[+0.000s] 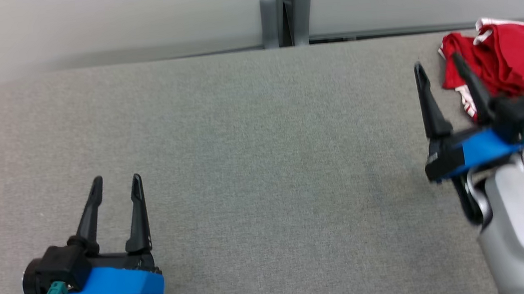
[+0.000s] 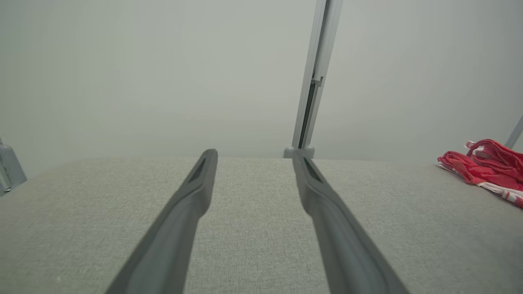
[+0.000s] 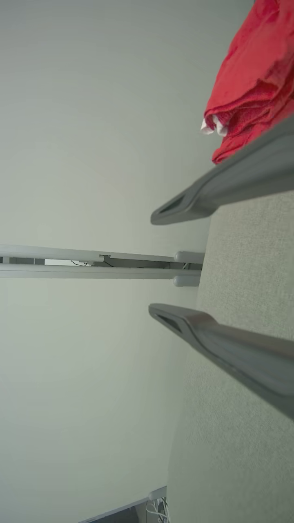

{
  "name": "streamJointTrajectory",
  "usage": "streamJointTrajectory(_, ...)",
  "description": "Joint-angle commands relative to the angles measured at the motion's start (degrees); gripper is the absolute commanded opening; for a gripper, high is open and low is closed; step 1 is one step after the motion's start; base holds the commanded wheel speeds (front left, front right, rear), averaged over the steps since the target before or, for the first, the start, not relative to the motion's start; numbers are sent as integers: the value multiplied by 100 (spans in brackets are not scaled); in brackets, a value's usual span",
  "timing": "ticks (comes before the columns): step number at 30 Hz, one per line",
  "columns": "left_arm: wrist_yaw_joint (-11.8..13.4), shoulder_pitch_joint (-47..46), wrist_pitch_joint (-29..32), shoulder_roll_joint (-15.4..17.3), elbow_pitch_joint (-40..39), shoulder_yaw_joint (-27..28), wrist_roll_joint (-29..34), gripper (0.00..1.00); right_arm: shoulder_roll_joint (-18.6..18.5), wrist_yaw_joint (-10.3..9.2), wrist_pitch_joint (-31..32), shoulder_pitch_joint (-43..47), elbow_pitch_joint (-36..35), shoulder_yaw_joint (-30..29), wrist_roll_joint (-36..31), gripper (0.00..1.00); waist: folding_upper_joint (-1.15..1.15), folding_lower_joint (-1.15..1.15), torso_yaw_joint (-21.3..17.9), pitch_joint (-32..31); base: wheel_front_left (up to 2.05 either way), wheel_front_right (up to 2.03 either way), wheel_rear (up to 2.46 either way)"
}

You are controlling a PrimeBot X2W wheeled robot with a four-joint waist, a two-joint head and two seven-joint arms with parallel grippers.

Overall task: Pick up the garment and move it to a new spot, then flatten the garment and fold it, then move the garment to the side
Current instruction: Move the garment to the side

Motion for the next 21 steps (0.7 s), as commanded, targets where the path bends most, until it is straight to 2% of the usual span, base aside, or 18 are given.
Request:
streamJointTrajectory(1, 37, 94, -16, 20, 25, -19, -23, 100, 84, -2, -23, 356, -139, -123, 42, 100, 0, 1, 86, -227, 0, 0, 0)
streamJointTrajectory(6, 95, 332, -16, 20, 98, -100, -98, 100, 407, -2, -24, 1432, -621, -503, 62, 100, 0, 1, 63, -566, 0, 0, 0)
streamJointTrajectory(11, 122, 519, -16, 21, 148, -164, -139, 100, 626, -2, -24, 2069, -876, -683, 33, 100, 0, 1, 28, -800, 0, 0, 0)
streamJointTrajectory(21, 217, 744, -16, 21, 235, -250, -222, 100, 962, -2, -25, 2812, -1318, -826, -177, 100, 0, 1, 27, -1039, 0, 0, 0)
